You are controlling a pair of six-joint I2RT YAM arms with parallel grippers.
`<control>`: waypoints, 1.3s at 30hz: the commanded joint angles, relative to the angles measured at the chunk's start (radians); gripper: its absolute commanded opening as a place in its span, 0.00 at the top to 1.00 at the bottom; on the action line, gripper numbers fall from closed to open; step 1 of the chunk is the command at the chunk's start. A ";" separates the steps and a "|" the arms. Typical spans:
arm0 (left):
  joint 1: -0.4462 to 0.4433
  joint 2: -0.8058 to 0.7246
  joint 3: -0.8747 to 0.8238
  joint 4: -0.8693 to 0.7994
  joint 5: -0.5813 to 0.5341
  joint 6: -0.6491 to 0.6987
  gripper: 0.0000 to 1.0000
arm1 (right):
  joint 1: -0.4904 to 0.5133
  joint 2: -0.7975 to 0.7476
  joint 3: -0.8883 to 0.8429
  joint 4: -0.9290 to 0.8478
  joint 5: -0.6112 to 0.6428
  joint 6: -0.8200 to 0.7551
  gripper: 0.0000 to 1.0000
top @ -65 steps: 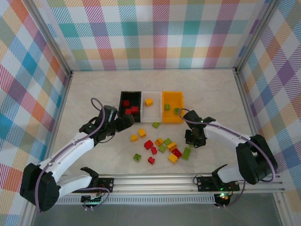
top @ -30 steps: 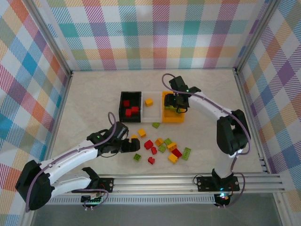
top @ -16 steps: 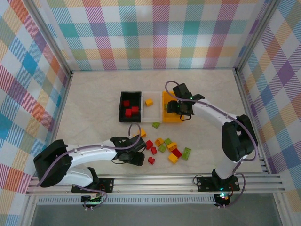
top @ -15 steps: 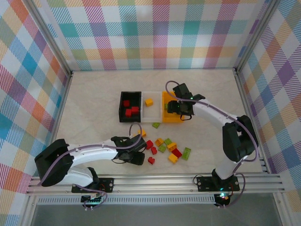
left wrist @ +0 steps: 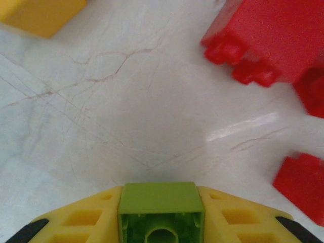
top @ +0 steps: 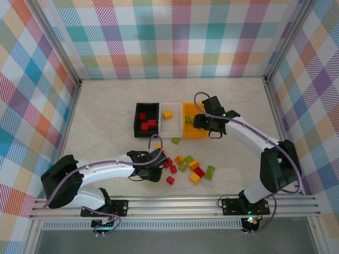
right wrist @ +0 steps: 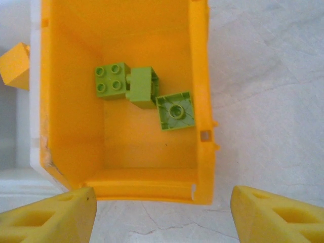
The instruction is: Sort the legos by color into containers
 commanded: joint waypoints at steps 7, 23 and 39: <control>0.175 0.132 0.402 0.045 0.045 0.100 0.64 | -0.009 -0.145 -0.170 0.032 0.000 0.057 0.29; 0.271 0.918 1.435 -0.199 0.074 0.188 0.66 | -0.011 -0.281 -0.305 -0.006 -0.003 0.075 0.29; 0.248 0.627 1.160 -0.014 0.100 0.126 0.01 | -0.011 -0.339 -0.344 -0.103 -0.092 0.100 0.30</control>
